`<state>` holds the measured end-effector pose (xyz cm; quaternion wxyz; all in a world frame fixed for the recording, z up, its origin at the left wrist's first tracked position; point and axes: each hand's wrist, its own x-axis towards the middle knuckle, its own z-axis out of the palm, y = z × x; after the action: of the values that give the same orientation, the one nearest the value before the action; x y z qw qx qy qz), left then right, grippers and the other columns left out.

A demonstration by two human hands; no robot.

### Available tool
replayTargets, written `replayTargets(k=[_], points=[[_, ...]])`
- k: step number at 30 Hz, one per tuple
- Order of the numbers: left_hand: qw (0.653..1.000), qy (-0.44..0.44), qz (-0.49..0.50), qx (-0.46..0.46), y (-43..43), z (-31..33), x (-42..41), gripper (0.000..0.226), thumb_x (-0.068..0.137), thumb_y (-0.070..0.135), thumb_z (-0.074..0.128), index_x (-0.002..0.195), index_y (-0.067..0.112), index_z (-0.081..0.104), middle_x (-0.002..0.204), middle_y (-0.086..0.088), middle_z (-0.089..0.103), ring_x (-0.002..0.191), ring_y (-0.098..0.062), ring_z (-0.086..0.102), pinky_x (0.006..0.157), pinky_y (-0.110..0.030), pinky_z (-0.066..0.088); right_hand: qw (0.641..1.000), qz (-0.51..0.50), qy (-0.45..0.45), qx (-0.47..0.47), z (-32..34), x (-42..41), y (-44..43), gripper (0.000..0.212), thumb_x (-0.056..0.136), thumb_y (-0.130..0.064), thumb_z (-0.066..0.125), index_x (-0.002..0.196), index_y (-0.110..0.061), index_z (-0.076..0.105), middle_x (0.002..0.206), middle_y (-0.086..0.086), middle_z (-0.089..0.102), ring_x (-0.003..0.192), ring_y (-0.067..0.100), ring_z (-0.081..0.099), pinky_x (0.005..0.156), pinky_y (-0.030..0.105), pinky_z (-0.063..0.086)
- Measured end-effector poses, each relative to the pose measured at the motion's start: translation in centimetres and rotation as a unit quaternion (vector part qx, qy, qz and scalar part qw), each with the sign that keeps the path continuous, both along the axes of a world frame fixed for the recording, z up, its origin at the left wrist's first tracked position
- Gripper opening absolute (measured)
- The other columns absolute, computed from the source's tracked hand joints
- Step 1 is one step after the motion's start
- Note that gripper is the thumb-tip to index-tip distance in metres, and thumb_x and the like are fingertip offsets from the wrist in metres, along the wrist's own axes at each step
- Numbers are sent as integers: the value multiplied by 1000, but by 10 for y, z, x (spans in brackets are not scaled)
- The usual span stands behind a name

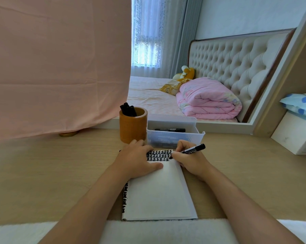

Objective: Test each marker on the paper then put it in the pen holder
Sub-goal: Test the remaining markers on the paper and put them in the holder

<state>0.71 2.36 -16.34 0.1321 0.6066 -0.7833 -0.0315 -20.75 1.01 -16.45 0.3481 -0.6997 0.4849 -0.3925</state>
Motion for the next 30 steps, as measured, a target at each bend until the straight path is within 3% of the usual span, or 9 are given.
replayTargets(k=[6,11,15,20,23,27,30], points=[[998,55,-19,1,4,5,3,72,84,77,45,143,36,44,132,11,52,117,-8,43,95,-33,43,998,2,-69,-6,15,4,14,12,89,-16,72,81,-7,67,65,4,69,48,8,55,48,20,44],[985,165,-29,-50,1,20,21,38,97,44,53,132,29,57,118,14,56,108,-5,47,93,-27,43,993,30,-116,2,31,11,21,4,91,-9,69,94,-10,69,68,13,71,40,16,51,39,21,38],[987,150,18,-57,-7,25,48,29,99,22,54,125,28,63,118,10,61,101,-7,54,93,-29,47,994,80,-68,21,33,17,22,19,94,-6,64,102,-20,72,84,6,76,49,21,58,44,25,46],[994,83,64,33,-10,23,71,30,97,35,56,125,30,65,114,5,60,97,-8,54,84,-25,42,989,141,-36,19,32,18,23,26,99,-3,54,111,-18,71,88,6,75,53,22,61,52,31,52],[991,98,64,61,-8,18,74,30,97,39,56,124,31,67,109,4,59,96,-10,53,82,-25,40,980,197,3,21,36,17,24,43,101,6,41,126,-22,63,105,7,74,71,28,70,55,32,54],[991,110,59,51,-8,12,78,24,95,30,61,117,33,70,106,4,58,94,-9,53,82,-23,39,971,208,-50,106,40,23,26,48,106,2,27,133,-23,59,114,13,70,80,29,69,59,35,55],[988,130,70,37,-7,12,81,19,92,23,65,108,31,72,104,5,61,91,-10,57,83,-26,44,967,201,-75,137,42,24,28,43,105,0,28,126,-13,64,103,12,67,76,28,66,60,34,56]])
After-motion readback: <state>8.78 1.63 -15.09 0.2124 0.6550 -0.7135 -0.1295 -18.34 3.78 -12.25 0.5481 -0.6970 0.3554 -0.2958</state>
